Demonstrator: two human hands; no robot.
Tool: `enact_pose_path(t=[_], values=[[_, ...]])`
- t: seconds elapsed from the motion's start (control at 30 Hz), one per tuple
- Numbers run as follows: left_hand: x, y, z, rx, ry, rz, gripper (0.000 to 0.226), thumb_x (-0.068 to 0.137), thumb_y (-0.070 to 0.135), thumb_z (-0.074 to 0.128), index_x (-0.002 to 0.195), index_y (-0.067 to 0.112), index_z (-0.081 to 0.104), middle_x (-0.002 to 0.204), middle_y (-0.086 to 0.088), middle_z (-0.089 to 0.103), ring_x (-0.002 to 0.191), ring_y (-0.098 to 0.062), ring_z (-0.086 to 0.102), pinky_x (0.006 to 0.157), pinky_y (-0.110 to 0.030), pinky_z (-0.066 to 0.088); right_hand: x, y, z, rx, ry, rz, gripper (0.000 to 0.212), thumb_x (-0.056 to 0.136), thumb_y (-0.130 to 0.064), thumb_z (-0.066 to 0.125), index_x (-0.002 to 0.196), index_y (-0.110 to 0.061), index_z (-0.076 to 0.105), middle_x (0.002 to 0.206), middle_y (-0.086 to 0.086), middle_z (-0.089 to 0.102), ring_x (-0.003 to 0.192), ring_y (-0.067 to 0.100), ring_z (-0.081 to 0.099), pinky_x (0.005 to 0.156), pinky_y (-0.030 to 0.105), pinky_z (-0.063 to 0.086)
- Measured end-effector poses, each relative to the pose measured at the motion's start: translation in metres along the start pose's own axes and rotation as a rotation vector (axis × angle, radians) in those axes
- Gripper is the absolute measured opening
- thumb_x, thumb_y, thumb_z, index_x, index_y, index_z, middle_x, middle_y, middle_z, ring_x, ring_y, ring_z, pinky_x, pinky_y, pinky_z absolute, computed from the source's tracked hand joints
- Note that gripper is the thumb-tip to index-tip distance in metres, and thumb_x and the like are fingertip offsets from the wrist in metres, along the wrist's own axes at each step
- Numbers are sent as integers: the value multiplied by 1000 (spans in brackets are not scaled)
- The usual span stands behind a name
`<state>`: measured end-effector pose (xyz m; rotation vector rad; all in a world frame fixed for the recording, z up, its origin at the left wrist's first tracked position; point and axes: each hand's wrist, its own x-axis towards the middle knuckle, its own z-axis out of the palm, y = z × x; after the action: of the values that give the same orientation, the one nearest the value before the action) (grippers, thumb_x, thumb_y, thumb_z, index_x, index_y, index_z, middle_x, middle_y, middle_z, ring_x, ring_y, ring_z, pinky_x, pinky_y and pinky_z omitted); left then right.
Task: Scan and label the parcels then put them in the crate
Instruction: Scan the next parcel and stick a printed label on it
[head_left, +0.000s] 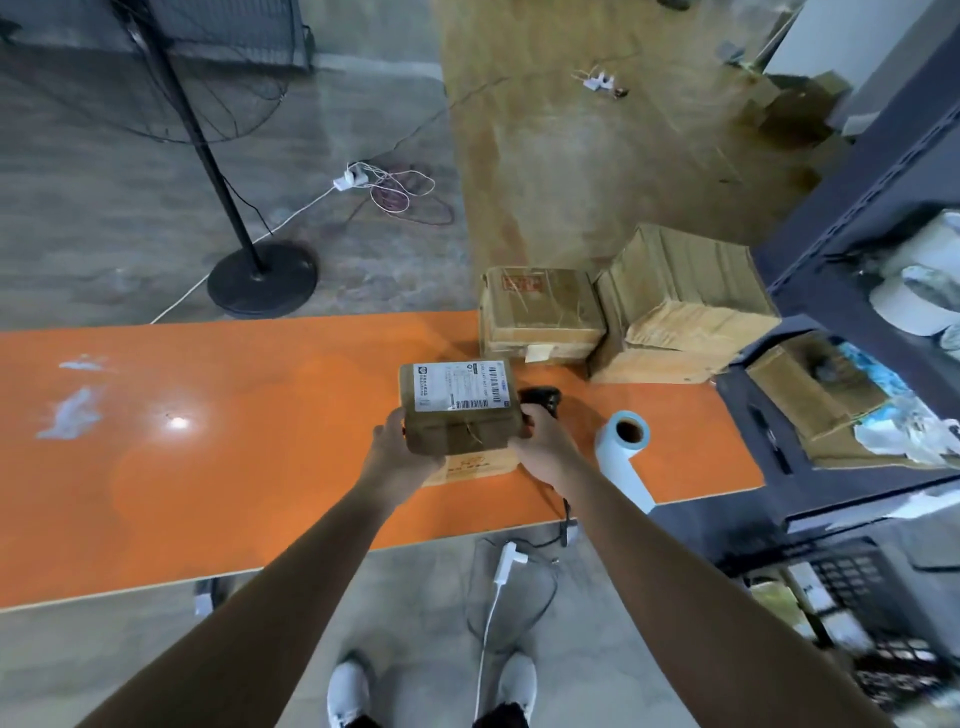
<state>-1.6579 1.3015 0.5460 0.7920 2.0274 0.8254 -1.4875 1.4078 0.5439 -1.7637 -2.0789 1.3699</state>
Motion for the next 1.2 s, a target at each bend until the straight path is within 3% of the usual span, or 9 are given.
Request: enact_pose_path(t=[0.1, 0.23, 0.33, 0.43, 0.53, 0.7, 0.9, 1.07, 1.2], values=[[-1, 4, 7, 70, 10, 18, 81, 78, 24, 72, 147, 26, 29, 117, -7, 38, 107, -28, 48, 90, -39, 51, 7, 5, -5, -41, -3, -67, 45, 99, -25, 52, 143, -16, 44, 126, 5, 60, 89, 15, 59, 57, 17, 42], [6, 15, 18, 340, 78, 90, 88, 79, 32, 74, 150, 21, 24, 140, -13, 29, 128, -38, 33, 104, -46, 36, 21, 21, -10, -62, 152, -94, 36, 102, -28, 46, 135, -15, 52, 133, 7, 58, 115, 23, 58, 88, 31, 46], [16, 24, 25, 496, 73, 112, 94, 77, 46, 75, 151, 22, 21, 149, -10, 19, 134, -35, 25, 105, -48, 37, 32, 40, -13, -177, 255, -59, 35, 98, -25, 51, 132, -16, 51, 130, 8, 54, 118, 27, 54, 94, 39, 48], [22, 29, 34, 623, 80, 80, 93, 74, 56, 73, 147, 23, 25, 151, -9, 17, 132, -35, 27, 100, -47, 41, 45, 57, -12, -239, 167, 57, 44, 98, -28, 53, 137, -12, 42, 129, 12, 50, 117, 33, 54, 89, 43, 49], [24, 28, 40, 668, 104, 16, 100, 71, 59, 74, 147, 18, 24, 150, -9, 20, 129, -36, 32, 98, -45, 43, 58, 72, -7, -203, 31, 93, 45, 97, -28, 56, 134, -8, 42, 112, 12, 60, 91, 27, 63, 71, 38, 54], [23, 39, 42, 660, 129, -63, 104, 73, 56, 74, 145, 1, 24, 141, -13, 28, 126, -37, 37, 96, -42, 44, 64, 70, -3, 7, 12, 212, 35, 90, -26, 63, 116, -5, 52, 84, 7, 61, 62, 18, 59, 42, 23, 40], [32, 40, 26, 649, 59, -53, 107, 71, 47, 79, 148, 10, 14, 137, -13, 28, 125, -38, 40, 94, -46, 45, 48, 52, -15, 321, 111, 292, 39, 75, -16, 59, 111, -11, 45, 84, 12, 60, 66, 26, 57, 57, 35, 48], [60, 42, 7, 883, -140, 225, 115, 72, 52, 78, 154, 25, 3, 160, -4, -9, 148, -32, -1, 113, -54, 25, 19, 34, -17, 455, 118, 261, 17, 84, -12, 56, 100, -8, 55, 70, 8, 55, 58, 24, 55, 53, 32, 47], [71, 48, 0, 936, -267, 302, 110, 72, 52, 78, 154, 25, 11, 160, -6, 8, 147, -31, 8, 111, -53, 30, 5, 15, 1, 540, 143, 239, 21, 86, -11, 56, 107, -5, 56, 75, 7, 62, 57, 18, 61, 54, 31, 49]])
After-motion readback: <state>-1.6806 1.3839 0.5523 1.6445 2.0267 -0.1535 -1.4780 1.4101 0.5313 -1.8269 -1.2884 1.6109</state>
